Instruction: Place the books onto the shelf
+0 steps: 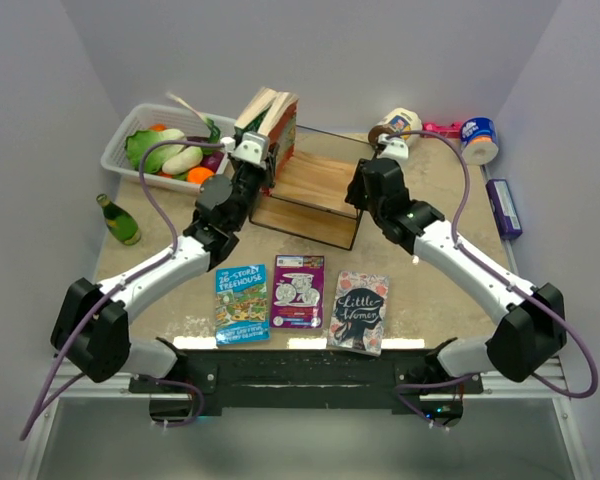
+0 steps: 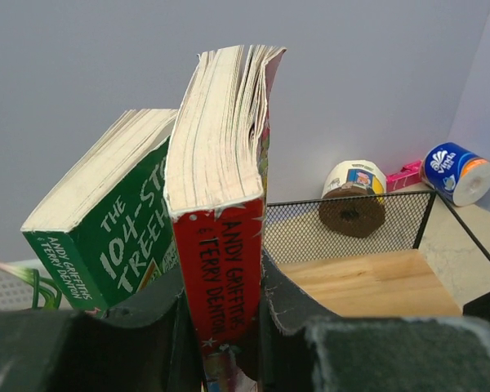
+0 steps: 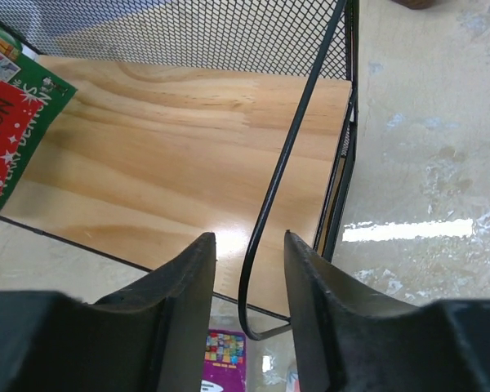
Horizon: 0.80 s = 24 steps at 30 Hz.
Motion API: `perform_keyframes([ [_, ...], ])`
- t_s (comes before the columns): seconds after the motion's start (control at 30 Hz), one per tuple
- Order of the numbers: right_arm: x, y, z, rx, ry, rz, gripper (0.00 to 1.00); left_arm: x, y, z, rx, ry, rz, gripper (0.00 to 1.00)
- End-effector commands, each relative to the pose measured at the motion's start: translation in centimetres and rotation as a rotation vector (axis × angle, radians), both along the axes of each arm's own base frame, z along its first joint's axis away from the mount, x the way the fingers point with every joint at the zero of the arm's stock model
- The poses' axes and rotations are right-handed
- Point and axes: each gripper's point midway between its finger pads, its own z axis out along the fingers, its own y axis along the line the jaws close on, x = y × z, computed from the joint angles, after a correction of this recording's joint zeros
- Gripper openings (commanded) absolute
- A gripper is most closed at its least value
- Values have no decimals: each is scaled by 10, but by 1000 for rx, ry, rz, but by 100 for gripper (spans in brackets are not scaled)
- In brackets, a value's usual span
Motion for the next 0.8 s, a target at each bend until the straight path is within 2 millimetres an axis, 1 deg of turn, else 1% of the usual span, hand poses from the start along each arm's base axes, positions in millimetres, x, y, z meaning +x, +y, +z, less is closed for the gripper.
perform_keyframes([
  [0.0,12,0,7,18,-45,-15,35,0,14,40,-65,-163,65,0],
  [0.1,12,1,2,19,-37,-9,29,3,12,32,-57,-158,69,0],
  [0.13,13,1,0,19,-35,-7,24,4,11,29,-53,-152,71,0],
  [0.23,14,1,-5,12,-27,-6,18,10,13,20,-44,-139,88,0],
  [0.47,16,2,-15,8,-12,10,9,23,14,1,-24,-105,111,0],
  [0.77,15,5,-21,2,-7,39,0,41,29,-13,-35,-68,158,0],
])
